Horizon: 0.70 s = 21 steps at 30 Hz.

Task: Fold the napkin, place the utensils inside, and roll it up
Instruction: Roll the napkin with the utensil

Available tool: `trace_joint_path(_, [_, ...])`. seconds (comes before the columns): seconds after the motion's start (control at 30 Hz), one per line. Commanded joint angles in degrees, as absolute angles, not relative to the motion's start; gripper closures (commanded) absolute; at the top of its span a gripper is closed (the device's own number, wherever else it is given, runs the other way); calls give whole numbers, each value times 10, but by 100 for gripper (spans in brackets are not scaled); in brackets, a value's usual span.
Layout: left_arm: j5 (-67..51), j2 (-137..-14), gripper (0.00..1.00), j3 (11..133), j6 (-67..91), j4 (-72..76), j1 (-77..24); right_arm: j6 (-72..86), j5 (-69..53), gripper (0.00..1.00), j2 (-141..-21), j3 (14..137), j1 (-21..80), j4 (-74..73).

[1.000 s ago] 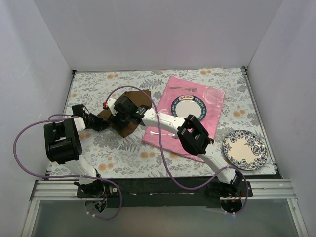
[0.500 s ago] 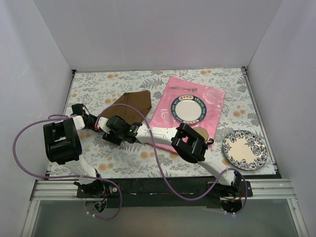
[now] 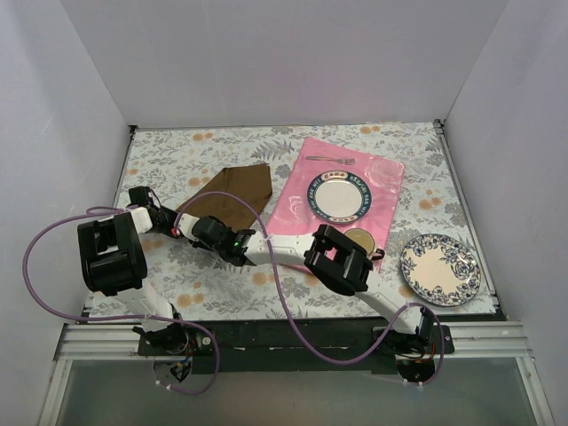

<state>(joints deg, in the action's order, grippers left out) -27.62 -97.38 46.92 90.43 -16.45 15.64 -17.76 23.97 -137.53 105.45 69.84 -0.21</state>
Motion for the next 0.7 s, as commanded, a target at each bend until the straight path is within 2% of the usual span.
trace_joint_path(0.0, [-251, -951, 100, 475, 897, -195, 155, -188, 282, 67, -1376, 1036, 707, 63])
trace_joint_path(0.07, [-246, -947, 100, 477, 892, -195, 156, -184, 273, 79, -1376, 1034, 706, 69])
trace_joint_path(0.2, [-229, -941, 100, 481, 884, -201, 155, -171, 258, 87, -1383, 1052, 705, 54])
trace_joint_path(0.23, [-224, -940, 100, 482, 881, -202, 156, -162, 248, 90, -1386, 1058, 706, 48])
trace_joint_path(0.27, [-220, -940, 100, 483, 878, -202, 155, -157, 241, 98, -1386, 1062, 705, 42])
trace_joint_path(0.4, [-193, -918, 99, 488, 861, -213, 156, -114, 191, 99, -1376, 1063, 697, 25])
trace_joint_path(0.67, [-154, -890, 84, 497, 844, -223, 155, 29, 20, 99, -1356, 1085, 645, -22])
